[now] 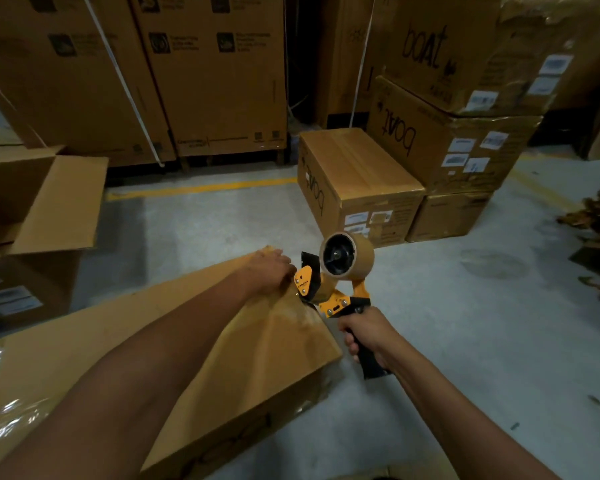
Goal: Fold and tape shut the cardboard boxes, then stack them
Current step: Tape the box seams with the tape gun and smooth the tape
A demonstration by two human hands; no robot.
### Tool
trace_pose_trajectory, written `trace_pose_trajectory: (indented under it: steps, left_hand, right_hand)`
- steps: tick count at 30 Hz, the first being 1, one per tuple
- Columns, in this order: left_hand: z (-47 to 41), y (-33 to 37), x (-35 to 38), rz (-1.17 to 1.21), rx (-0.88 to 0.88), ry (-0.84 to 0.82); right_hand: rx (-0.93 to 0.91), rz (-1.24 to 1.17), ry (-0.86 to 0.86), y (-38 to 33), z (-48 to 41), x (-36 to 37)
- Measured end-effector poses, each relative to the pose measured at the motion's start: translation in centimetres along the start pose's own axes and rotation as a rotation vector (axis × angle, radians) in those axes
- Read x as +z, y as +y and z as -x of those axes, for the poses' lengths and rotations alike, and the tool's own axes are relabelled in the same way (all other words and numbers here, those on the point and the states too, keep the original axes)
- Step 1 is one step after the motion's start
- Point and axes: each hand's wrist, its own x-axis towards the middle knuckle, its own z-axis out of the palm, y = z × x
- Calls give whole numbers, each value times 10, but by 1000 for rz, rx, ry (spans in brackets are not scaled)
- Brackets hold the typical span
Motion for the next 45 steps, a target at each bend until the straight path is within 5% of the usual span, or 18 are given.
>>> trace_pose_trajectory:
  steps: [7, 14, 32, 37, 45]
  left_hand:
    - [59, 40, 25, 374, 14, 79]
    - [121, 87, 46, 279, -5, 30]
    - [38, 95, 33, 429, -222, 196]
    - [11, 68, 30, 660, -231, 359]
    - [-27, 36, 41, 482, -234, 384]
  right_hand:
    - [37, -12, -24, -1, -2, -4]
    - [33, 13, -40, -3, -2, -7]
    - [-21, 128, -58, -57, -72, -31]
    - [-6, 118, -84, -57, -83, -35]
    - [-66, 87, -65, -48, -87, -29]
